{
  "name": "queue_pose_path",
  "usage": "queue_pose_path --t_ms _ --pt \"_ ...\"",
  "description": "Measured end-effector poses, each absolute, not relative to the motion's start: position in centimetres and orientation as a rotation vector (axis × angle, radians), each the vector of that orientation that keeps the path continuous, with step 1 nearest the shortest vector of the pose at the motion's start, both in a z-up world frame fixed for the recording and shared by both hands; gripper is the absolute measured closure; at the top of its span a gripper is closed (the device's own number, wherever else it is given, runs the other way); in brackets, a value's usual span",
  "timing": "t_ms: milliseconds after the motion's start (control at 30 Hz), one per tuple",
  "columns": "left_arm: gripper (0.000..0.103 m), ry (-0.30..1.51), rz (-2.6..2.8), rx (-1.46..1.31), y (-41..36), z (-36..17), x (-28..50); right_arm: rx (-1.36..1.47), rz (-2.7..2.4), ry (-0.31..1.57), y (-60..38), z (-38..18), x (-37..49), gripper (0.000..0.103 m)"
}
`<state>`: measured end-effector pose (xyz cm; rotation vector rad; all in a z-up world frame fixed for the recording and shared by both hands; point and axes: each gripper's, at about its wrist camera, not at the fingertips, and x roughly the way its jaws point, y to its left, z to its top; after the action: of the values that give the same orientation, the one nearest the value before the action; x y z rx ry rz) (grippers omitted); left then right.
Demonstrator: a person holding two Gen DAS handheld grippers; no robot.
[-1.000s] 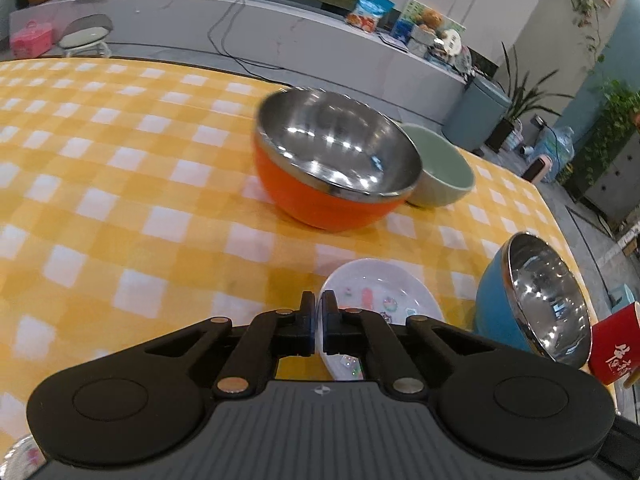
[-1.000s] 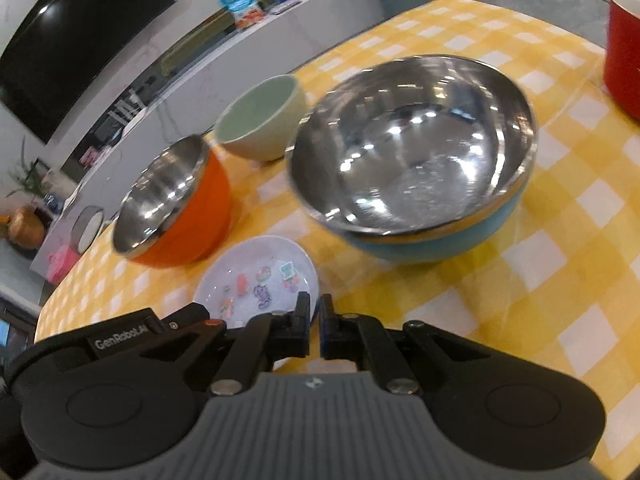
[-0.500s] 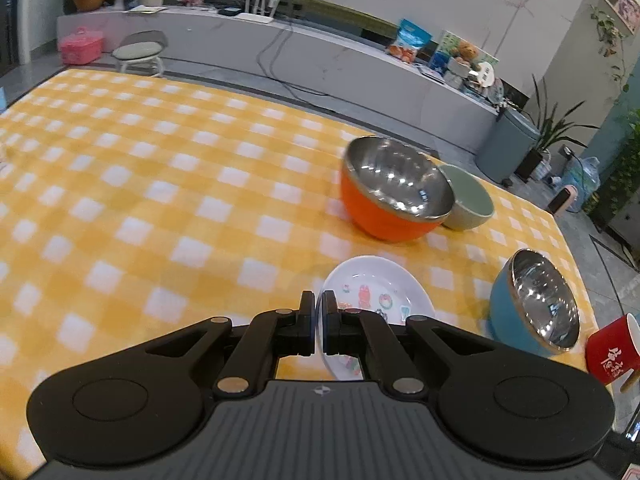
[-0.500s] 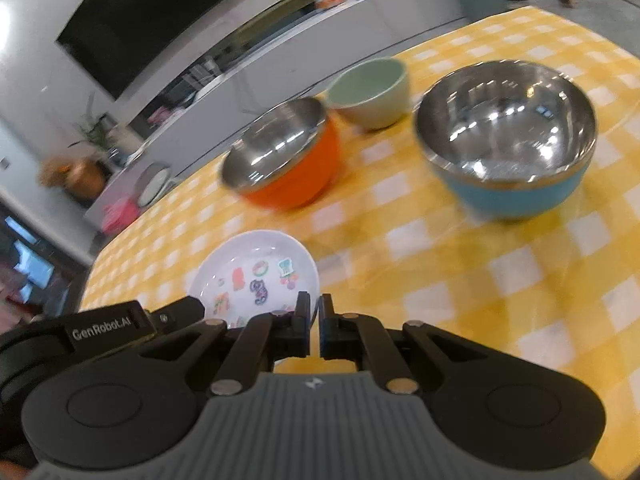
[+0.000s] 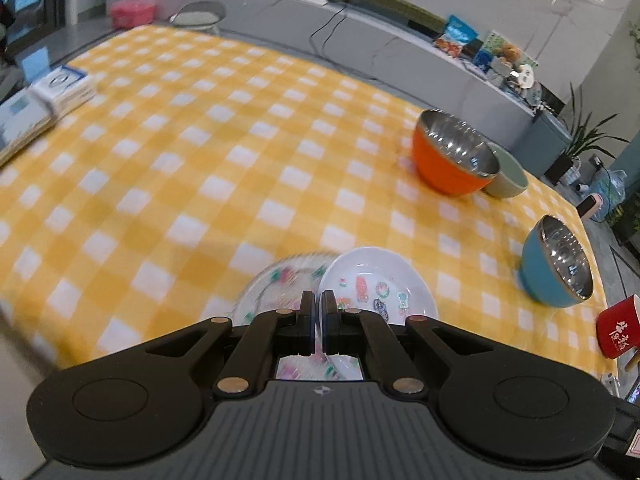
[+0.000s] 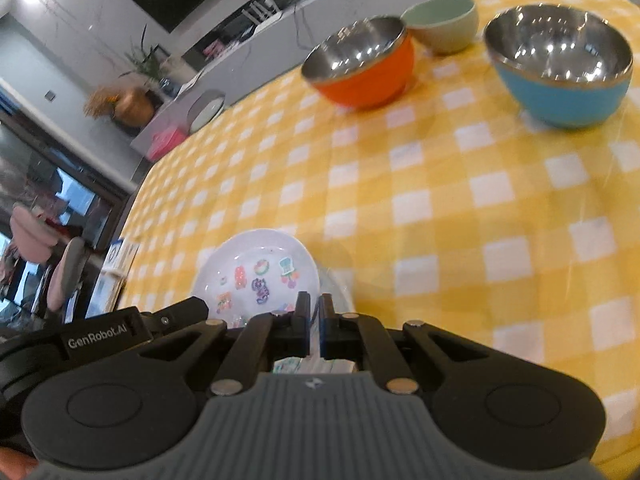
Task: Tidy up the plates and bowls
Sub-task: 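Lift the sticker plate and lower it onto the glass plate stack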
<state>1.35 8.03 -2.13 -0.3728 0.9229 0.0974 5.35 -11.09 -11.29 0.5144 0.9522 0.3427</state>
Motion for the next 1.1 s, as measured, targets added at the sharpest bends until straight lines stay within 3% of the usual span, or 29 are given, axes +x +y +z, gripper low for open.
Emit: queue_pose_path --t_ms 400,1100 --pt "0.101 0.978 0.094 -0.39 8.8 -3.9 -1.2 0.561 0.362 1.05 -10.8 -13.1 2.9 0.102" --pt "0.1 1.03 0.093 -0.408 9.5 -5.6 -1.3 0.502 0.376 1.036 -10.4 -13.0 3.1 0.101"
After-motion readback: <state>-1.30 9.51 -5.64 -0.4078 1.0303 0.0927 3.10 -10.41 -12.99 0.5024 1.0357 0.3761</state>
